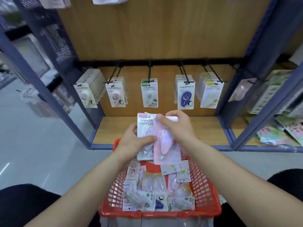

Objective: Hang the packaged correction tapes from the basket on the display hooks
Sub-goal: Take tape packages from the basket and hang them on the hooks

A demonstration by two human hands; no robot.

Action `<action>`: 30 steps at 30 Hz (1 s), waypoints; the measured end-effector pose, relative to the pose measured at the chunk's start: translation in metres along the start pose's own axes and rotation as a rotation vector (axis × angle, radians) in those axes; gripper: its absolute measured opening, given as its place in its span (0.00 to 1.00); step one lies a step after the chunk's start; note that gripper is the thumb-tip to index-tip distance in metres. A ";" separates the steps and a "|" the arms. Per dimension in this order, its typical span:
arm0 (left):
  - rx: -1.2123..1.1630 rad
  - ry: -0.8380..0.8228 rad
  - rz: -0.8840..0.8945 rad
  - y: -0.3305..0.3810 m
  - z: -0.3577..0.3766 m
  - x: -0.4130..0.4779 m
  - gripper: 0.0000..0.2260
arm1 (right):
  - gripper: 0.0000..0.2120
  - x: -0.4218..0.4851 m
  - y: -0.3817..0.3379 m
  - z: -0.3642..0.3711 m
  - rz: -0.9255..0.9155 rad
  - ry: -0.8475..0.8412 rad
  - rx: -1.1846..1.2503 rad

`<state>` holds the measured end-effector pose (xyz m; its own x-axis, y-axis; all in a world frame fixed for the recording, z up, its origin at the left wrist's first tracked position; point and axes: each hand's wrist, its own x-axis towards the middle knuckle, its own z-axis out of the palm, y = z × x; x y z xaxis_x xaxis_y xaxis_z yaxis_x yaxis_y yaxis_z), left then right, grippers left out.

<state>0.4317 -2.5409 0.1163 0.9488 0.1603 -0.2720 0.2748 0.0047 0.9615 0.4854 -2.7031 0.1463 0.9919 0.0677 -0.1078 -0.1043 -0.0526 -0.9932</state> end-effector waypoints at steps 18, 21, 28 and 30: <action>-0.087 0.102 0.191 0.085 0.045 -0.030 0.28 | 0.14 -0.037 -0.039 -0.063 -0.222 0.148 0.252; -0.068 0.060 0.211 0.112 0.066 -0.029 0.25 | 0.04 -0.032 -0.056 -0.089 -0.210 0.222 0.280; 0.005 -0.029 0.353 0.200 0.132 -0.003 0.27 | 0.05 0.013 -0.131 -0.170 -0.323 0.341 0.220; 0.031 -0.055 0.407 0.225 0.149 0.005 0.27 | 0.04 0.034 -0.154 -0.197 -0.354 0.401 0.198</action>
<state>0.5216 -2.6862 0.3255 0.9877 0.0899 0.1278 -0.1209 -0.0784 0.9896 0.5492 -2.8885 0.3049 0.9147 -0.3385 0.2207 0.2666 0.0952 -0.9591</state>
